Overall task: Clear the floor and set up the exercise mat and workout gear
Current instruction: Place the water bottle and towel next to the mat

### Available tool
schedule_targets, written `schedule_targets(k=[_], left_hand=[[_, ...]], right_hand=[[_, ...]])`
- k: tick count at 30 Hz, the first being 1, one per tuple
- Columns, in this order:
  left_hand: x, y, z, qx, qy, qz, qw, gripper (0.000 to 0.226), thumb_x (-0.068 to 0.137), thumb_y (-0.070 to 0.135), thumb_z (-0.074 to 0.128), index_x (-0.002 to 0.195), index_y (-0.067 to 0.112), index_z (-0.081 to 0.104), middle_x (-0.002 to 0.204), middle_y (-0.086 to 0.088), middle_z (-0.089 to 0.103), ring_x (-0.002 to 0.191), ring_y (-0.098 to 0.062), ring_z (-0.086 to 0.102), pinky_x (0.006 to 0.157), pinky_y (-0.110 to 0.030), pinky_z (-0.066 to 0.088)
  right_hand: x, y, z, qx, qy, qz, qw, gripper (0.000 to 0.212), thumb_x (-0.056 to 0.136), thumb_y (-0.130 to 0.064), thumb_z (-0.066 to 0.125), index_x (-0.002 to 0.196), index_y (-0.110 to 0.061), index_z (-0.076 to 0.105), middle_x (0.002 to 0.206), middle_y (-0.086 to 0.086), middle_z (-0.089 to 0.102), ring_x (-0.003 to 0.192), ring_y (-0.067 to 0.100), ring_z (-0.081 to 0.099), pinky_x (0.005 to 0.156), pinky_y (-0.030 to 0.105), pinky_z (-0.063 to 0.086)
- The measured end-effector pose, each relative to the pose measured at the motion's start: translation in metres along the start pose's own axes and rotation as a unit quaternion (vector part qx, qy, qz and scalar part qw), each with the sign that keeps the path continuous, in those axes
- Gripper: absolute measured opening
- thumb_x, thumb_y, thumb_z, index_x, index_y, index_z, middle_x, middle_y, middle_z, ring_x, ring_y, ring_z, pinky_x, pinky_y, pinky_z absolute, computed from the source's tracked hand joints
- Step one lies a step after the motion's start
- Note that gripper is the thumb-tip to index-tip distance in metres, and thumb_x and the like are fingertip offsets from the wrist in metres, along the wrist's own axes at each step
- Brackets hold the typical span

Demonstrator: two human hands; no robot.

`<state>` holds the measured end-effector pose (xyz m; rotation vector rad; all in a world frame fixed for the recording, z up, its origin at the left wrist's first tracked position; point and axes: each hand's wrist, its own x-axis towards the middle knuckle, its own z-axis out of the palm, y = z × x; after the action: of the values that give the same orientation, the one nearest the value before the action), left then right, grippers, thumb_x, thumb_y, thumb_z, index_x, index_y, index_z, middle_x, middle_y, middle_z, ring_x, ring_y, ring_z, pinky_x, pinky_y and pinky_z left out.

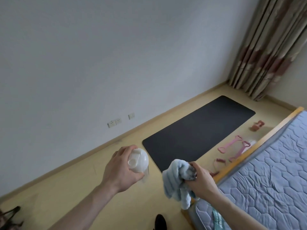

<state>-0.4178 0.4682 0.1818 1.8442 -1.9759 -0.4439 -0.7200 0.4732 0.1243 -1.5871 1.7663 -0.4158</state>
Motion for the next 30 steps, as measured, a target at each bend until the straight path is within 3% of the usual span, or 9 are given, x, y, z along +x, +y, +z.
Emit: schedule_targets(k=[3,5,7,13,20,24,30], left_hand=[[0.055,-0.017,-0.013,0.009,0.0,0.001,1.0,0.09,0.056,0.056,0.084,0.134,0.047,0.039,0.129,0.028,0.044,0.116,-0.006,0.048,0.088,-0.026,0.051],[0.09,-0.029,-0.02,0.005,0.005,-0.001,1.0,0.09,0.056,0.057,0.084,0.133,0.048,0.038,0.129,0.029,0.044,0.116,-0.005,0.048,0.087,-0.026,0.051],[0.122,-0.04,-0.028,0.009,0.007,-0.011,1.0,0.09,0.057,0.056,0.085,0.133,0.049,0.037,0.131,0.029,0.044,0.116,-0.004,0.047,0.086,-0.024,0.05],[0.232,-0.08,-0.04,0.001,0.001,-0.005,1.0,0.092,0.058,0.055,0.084,0.136,0.047,0.037,0.134,0.028,0.043,0.115,-0.004,0.045,0.082,-0.021,0.042],[0.36,-0.13,-0.047,-0.01,-0.024,0.045,0.999,0.09,0.06,0.057,0.083,0.136,0.047,0.035,0.135,0.027,0.043,0.118,-0.006,0.047,0.087,-0.026,0.05],[0.434,-0.155,-0.051,-0.009,-0.055,0.089,0.994,0.088,0.06,0.058,0.08,0.136,0.047,0.036,0.135,0.028,0.042,0.118,-0.005,0.046,0.088,-0.025,0.05],[0.538,-0.159,-0.036,0.018,-0.113,0.154,0.981,0.087,0.06,0.061,0.079,0.135,0.046,0.037,0.133,0.026,0.042,0.113,-0.007,0.048,0.084,-0.026,0.053]], right_hand=[[0.057,-0.032,-0.004,0.004,-0.019,-0.013,1.0,0.031,0.072,-0.024,0.071,0.091,-0.042,0.053,0.078,-0.015,0.068,0.07,-0.003,0.064,0.053,0.019,0.05],[0.095,-0.053,-0.01,0.02,-0.02,-0.006,1.0,0.029,0.072,-0.021,0.065,0.091,-0.04,0.054,0.075,-0.01,0.069,0.062,0.009,0.067,0.046,0.025,0.052],[0.128,-0.074,-0.014,0.032,-0.028,-0.003,0.999,0.028,0.072,-0.019,0.061,0.091,-0.038,0.055,0.075,-0.007,0.071,0.059,0.017,0.069,0.048,0.035,0.057],[0.229,-0.127,-0.022,0.021,-0.031,-0.003,0.999,0.032,0.071,-0.018,0.058,0.092,-0.041,0.053,0.074,-0.004,0.071,0.056,0.015,0.069,0.052,0.039,0.059],[0.328,-0.169,-0.006,0.03,0.011,0.042,0.999,0.03,0.075,-0.021,0.061,0.091,-0.044,0.053,0.08,-0.009,0.07,0.064,0.011,0.069,0.055,0.033,0.06],[0.375,-0.187,0.001,0.048,0.034,0.075,0.995,0.028,0.075,-0.02,0.061,0.091,-0.041,0.054,0.078,-0.005,0.071,0.059,0.012,0.07,0.054,0.034,0.06],[0.416,-0.183,-0.006,0.055,0.088,0.135,0.985,0.033,0.071,-0.024,0.075,0.09,-0.04,0.054,0.078,-0.012,0.069,0.064,0.002,0.065,0.053,0.02,0.05]])
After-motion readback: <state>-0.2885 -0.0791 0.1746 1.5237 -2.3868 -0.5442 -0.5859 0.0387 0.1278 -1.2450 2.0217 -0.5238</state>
